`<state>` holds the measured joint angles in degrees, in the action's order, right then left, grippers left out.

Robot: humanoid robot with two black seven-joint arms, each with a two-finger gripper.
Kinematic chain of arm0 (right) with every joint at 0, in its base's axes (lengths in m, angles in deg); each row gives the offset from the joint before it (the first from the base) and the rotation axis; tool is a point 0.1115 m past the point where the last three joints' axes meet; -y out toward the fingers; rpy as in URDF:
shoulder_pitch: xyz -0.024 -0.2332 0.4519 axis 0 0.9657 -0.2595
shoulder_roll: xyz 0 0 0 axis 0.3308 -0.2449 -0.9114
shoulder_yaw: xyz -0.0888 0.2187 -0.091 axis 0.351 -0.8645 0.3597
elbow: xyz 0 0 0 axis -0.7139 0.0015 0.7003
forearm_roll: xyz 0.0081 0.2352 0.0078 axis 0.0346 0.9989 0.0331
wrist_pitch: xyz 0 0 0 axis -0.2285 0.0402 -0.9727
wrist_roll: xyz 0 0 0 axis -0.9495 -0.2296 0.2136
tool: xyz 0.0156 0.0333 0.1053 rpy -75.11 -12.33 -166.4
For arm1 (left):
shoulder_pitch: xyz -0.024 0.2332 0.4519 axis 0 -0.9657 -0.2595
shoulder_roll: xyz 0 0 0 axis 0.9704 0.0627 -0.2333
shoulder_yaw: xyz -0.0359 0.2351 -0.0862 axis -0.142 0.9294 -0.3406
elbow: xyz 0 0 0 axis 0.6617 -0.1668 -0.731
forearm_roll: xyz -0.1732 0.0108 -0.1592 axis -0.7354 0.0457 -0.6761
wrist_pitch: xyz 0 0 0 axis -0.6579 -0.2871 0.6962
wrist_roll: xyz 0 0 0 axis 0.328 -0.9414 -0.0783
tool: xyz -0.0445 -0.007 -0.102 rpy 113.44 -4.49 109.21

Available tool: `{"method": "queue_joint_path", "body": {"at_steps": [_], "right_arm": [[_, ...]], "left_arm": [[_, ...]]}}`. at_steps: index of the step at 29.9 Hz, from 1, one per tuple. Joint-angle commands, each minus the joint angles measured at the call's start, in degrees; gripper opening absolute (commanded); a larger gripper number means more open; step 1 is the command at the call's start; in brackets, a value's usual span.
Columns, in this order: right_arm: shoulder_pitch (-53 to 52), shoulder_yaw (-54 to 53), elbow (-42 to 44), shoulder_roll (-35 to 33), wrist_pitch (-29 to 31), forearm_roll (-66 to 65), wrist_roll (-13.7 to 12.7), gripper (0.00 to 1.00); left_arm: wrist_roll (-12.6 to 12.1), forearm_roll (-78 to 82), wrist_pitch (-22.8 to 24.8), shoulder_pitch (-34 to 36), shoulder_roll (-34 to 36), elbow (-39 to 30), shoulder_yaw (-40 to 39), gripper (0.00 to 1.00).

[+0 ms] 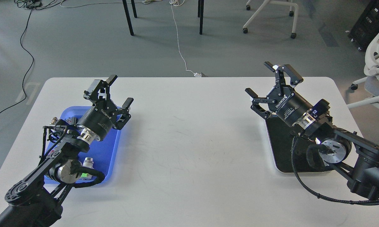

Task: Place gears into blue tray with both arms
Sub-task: 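Move the right gripper over the metal tray with the black pad, then lower the right gripper into the metal tray and grasp the small black gear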

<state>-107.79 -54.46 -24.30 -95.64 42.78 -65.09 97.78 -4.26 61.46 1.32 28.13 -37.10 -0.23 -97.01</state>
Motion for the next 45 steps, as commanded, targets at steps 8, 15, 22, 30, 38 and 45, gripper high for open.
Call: {"method": "queue_joint_path", "body": {"at_steps": [8, 15, 22, 30, 38, 45], "right_arm": [[-2.17, 4.11, 0.00, -3.80, 0.01, -4.77, 0.01, 0.99], [-7.88, 7.45, 0.00, -8.11, 0.01, -27.43, 0.01, 0.99], [-23.14, 23.76, 0.00, -14.35, 0.01, -61.60, 0.01, 0.99], [-37.06, 42.94, 7.29, -13.49, -9.43, -85.36, 0.01, 0.99], [-38.39, 52.01, 16.44, -3.22, -11.56, -90.93, 0.01, 0.99], [-36.10, 52.10, 15.91, -2.32, -11.30, -90.22, 0.01, 0.98]], "left_arm": [[0.36, -0.07, 1.03, 0.79, 0.30, 0.13, 0.32, 0.98], [3.87, 0.54, 0.95, 3.16, 1.18, 0.66, 1.02, 0.98], [3.88, 2.03, 1.13, 3.43, 1.27, 0.66, 1.29, 0.98], [3.96, 5.11, 1.21, 2.99, 0.75, 0.40, 1.47, 0.98], [3.96, 5.11, 1.21, 2.99, 1.01, -0.04, 1.47, 0.98], [3.96, 5.11, 1.21, 2.99, 1.10, -0.04, 1.47, 0.98]]}}
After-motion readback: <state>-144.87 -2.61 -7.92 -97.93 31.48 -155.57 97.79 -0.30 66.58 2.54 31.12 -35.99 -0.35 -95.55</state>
